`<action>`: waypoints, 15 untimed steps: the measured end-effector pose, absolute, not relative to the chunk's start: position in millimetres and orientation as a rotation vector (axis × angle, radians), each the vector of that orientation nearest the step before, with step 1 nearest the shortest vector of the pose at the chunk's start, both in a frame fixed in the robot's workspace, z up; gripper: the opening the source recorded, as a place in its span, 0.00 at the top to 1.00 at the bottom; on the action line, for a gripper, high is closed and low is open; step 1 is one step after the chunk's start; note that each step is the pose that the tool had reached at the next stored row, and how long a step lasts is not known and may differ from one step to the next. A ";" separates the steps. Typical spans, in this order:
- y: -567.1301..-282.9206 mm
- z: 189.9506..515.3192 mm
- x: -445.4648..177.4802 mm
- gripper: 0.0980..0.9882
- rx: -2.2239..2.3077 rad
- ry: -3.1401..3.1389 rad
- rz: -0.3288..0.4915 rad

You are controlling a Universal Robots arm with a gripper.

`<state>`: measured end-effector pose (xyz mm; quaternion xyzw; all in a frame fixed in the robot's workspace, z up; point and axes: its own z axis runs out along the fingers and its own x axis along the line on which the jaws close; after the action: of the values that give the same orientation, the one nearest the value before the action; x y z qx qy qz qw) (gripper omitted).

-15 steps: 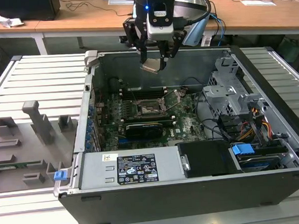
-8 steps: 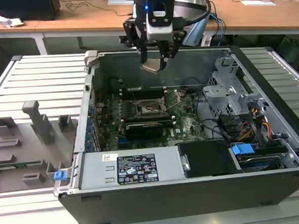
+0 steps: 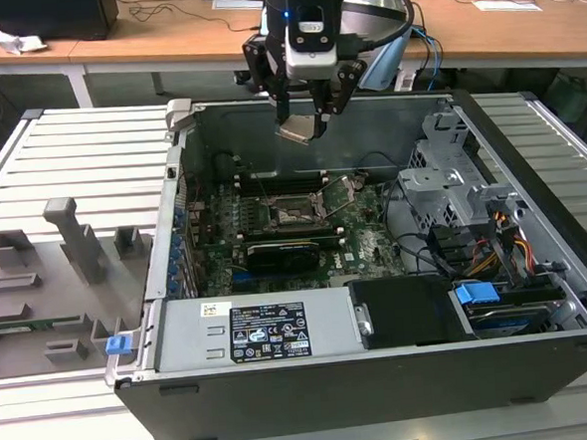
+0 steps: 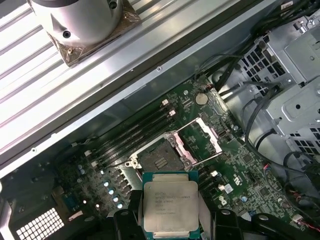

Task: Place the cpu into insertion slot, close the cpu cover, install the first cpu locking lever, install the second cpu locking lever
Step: 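Place the cpu into insertion slot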

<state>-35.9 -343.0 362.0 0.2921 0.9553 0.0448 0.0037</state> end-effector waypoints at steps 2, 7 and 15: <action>-343.0 362.0 -36.0 0.51 0.925 2.991 0.140; -343.0 362.0 -36.0 0.51 0.952 2.982 0.140; -342.8 361.7 -36.0 0.51 1.016 2.958 0.140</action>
<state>-36.0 -342.8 361.7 0.3246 0.9448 0.0447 0.0053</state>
